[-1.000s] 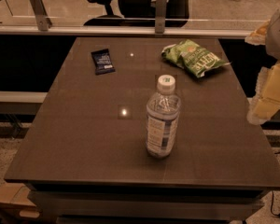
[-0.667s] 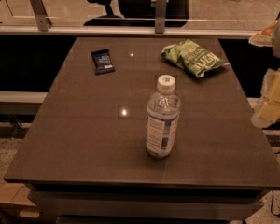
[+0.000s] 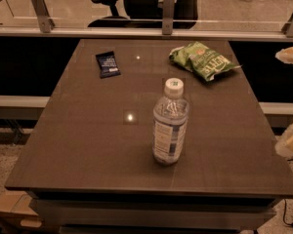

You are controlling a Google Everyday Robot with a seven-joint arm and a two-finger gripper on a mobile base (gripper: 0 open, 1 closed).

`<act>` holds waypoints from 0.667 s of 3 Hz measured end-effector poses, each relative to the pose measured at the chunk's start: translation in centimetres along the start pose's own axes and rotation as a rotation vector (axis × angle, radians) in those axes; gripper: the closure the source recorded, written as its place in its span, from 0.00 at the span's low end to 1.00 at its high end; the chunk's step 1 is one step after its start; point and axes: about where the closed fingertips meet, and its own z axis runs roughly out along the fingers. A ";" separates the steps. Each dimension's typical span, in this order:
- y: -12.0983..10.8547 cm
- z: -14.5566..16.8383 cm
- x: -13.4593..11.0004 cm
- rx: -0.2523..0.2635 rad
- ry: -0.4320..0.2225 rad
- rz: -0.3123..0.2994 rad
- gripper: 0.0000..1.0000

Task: Move blue plastic bottle near rxbar blueberry

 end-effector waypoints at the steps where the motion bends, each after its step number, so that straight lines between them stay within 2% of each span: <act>1: 1.4 0.6 1.0 0.014 -0.148 0.036 0.00; 2: 2.5 1.3 0.4 0.017 -0.315 0.064 0.00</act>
Offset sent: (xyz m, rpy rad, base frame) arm -0.0281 0.0285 -0.0107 0.5757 -0.1583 0.0381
